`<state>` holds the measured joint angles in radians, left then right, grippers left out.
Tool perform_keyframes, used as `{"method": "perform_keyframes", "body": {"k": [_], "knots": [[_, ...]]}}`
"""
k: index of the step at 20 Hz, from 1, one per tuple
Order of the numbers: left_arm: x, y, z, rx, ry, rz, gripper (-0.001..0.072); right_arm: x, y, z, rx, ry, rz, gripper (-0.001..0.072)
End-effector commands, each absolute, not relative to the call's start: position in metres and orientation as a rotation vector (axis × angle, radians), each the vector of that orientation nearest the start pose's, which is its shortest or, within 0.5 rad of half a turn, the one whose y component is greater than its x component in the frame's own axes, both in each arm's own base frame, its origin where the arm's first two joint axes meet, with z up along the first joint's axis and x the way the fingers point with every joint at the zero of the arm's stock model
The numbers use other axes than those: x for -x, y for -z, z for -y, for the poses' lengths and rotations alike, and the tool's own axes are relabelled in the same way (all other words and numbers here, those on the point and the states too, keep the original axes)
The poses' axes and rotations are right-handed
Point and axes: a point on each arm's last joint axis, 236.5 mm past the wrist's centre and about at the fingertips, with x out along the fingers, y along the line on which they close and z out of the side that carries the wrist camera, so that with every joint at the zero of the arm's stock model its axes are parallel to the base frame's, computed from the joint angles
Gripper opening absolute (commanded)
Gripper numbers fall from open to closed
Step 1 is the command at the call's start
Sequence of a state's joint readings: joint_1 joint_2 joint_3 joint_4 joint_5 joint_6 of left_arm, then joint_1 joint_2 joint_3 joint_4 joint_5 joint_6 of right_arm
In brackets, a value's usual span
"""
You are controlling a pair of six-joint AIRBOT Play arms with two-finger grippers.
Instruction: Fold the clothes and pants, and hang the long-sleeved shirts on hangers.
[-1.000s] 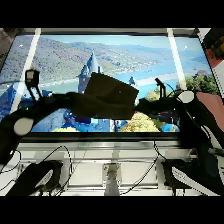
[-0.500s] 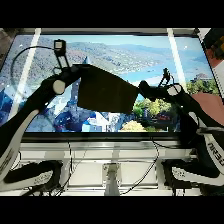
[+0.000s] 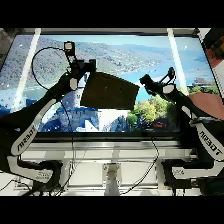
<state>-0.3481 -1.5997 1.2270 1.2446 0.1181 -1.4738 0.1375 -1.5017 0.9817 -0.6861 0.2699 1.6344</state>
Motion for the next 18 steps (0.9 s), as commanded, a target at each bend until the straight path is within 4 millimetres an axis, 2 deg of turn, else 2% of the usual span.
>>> {"method": "perform_keyframes", "body": {"k": [1,4,6,8,11,14,16,18], "knots": [[-0.563,-0.102,0.2,0.176,0.3,-0.307,0.0697,-0.497,0.024,-0.122,-0.861,-0.07,-0.917,0.0564],[-0.525,-0.134,0.201,0.167,0.359,-0.406,0.0655,-0.455,0.024,-0.107,-0.731,-0.259,-1.177,0.0564],[-0.493,-0.157,0.199,0.151,0.399,-0.47,0.0617,-0.423,0.022,-0.096,-0.728,-0.373,-1.331,0.0564],[-0.46,-0.18,0.198,0.137,0.439,-0.505,0.0617,-0.404,0.022,-0.098,-0.737,-0.477,-1.418,0.0565],[-0.419,-0.222,0.2,0.148,0.503,-0.483,0.0617,-0.4,0.041,-0.111,-0.754,-0.545,-1.487,0.0604],[-0.393,-0.264,0.204,0.218,0.551,-0.411,0.0618,-0.396,0.065,-0.133,-0.751,-0.574,-1.559,0.0615],[-0.384,-0.277,0.204,0.233,0.565,-0.384,0.0617,-0.395,0.077,-0.151,-0.736,-0.585,-1.576,0.0619],[-0.379,-0.281,0.209,0.233,0.581,-0.378,0.0617,-0.407,0.09,-0.159,-0.719,-0.547,-1.54,0.062]]}}
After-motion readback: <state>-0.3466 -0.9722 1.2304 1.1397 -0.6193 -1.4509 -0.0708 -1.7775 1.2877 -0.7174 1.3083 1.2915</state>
